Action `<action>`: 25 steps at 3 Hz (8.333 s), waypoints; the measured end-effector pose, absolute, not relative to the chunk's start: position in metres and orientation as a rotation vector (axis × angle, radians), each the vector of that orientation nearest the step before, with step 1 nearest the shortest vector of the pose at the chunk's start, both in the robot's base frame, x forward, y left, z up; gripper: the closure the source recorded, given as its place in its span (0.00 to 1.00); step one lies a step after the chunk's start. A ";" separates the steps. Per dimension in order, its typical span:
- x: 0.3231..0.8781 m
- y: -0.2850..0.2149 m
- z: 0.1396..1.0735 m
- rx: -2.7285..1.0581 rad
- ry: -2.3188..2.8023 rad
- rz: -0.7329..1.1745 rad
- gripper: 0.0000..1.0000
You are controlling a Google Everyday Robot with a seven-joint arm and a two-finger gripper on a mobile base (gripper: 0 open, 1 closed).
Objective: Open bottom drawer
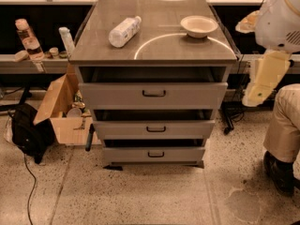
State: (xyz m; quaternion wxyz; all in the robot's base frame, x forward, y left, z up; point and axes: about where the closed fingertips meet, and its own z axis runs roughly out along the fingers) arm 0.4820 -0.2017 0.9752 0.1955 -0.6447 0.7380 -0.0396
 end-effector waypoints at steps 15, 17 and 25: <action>0.546 -0.178 0.715 -1.585 2.003 0.040 0.00; 0.558 -0.176 0.589 -1.539 2.147 0.015 0.00; 0.600 -0.165 0.403 -1.575 2.283 -0.145 0.00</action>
Offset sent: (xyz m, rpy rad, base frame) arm 0.0624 -0.0025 -0.0182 0.0257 -0.2966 -0.0804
